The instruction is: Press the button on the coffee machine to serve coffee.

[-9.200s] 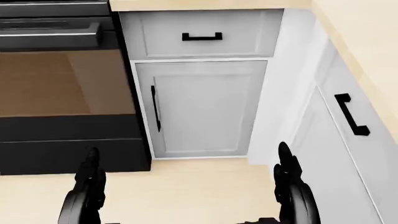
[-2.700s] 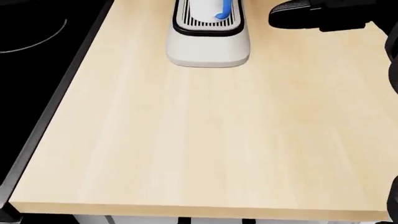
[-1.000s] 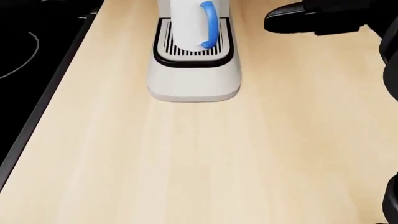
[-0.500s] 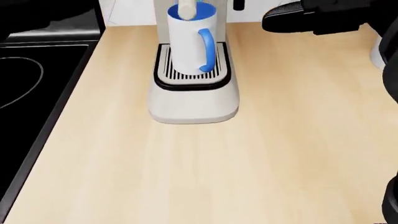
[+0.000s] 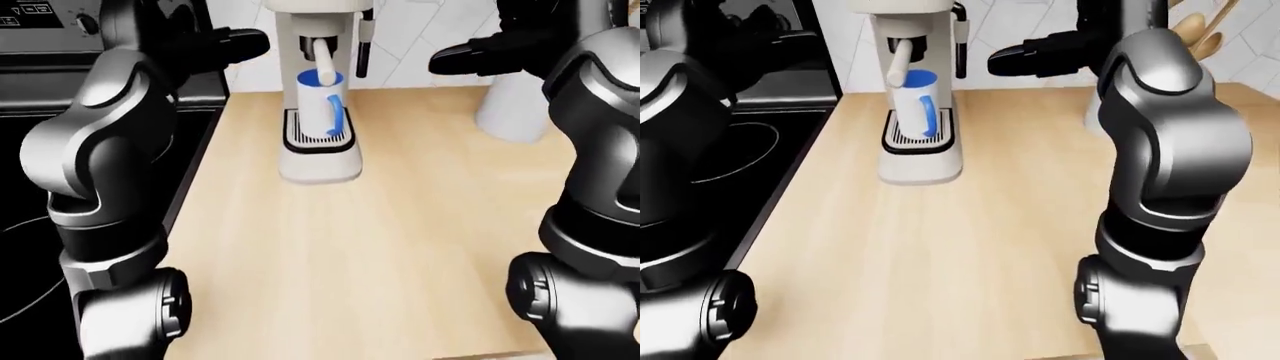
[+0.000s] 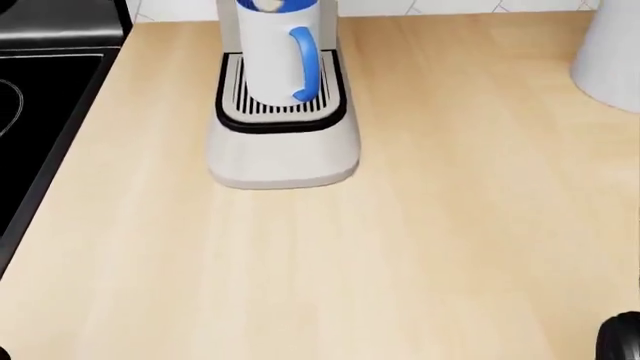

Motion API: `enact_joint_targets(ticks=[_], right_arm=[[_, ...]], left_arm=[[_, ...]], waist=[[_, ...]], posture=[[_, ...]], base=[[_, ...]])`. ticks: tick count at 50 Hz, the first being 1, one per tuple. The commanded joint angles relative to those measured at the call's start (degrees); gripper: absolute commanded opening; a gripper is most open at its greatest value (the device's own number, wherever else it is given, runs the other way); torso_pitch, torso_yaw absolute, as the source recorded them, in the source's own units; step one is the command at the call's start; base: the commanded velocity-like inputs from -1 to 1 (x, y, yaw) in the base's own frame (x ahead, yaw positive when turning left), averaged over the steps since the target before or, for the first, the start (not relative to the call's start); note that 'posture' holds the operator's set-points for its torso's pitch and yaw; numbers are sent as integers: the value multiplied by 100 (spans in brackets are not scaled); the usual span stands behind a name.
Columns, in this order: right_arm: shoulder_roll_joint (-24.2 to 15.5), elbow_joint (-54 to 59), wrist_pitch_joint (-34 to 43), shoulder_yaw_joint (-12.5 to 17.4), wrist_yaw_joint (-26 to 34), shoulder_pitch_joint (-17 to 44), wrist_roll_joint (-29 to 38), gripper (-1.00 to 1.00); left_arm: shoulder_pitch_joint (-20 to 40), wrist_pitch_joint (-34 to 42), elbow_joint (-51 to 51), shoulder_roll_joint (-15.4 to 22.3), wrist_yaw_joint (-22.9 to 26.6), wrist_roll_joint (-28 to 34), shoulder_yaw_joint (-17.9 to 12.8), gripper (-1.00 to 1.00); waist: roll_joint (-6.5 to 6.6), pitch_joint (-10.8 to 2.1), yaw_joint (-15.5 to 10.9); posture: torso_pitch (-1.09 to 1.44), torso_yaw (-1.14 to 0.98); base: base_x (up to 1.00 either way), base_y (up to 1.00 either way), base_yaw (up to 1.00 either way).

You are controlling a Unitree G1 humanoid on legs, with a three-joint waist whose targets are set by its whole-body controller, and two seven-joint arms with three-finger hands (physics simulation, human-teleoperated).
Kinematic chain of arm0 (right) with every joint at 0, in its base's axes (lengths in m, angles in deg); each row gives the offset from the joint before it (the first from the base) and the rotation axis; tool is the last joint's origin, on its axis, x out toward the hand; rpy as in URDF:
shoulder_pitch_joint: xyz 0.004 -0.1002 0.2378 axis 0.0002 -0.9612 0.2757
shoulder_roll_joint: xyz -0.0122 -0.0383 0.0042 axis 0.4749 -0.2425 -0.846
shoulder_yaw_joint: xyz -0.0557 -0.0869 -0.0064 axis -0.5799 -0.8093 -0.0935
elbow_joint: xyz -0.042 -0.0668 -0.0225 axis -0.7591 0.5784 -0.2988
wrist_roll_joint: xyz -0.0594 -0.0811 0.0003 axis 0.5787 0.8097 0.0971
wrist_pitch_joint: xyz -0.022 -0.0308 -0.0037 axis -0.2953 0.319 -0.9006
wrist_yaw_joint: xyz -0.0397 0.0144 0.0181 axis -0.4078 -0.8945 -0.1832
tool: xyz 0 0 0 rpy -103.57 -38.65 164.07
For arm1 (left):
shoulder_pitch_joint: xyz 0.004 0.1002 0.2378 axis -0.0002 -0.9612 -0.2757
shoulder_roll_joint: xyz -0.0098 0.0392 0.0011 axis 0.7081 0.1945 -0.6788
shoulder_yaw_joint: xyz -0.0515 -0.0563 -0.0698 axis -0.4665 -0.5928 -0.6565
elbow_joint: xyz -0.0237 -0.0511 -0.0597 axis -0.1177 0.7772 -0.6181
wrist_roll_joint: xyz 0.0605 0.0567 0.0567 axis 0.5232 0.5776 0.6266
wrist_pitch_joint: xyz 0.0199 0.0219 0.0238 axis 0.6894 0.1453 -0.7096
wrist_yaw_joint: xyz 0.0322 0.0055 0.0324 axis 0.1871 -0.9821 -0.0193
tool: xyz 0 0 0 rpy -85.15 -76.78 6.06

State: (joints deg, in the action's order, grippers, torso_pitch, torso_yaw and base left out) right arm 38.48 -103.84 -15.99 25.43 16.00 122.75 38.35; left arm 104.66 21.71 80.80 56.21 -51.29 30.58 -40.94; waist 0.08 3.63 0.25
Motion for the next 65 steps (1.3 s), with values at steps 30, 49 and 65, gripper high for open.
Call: enact_joint_targets(ticks=[30, 49, 65], right_arm=[[11, 1126, -895, 6, 76, 426, 241, 100], [41, 1326, -1027, 1, 101, 486, 260, 100], [46, 1353, -1074, 8, 74, 437, 210, 100]], left_arm=[[352, -724, 838, -177, 410, 530, 52, 100], [477, -826, 1014, -181, 452, 562, 58, 100], [468, -841, 1002, -189, 476, 550, 60, 100]], waist=[[-15, -468, -68], [-4, -1034, -59], [9, -1586, -47]], posture=[[-10, 0], [-24, 0], [-34, 0]], base=[[0, 0, 0], [0, 0, 0], [0, 0, 0]])
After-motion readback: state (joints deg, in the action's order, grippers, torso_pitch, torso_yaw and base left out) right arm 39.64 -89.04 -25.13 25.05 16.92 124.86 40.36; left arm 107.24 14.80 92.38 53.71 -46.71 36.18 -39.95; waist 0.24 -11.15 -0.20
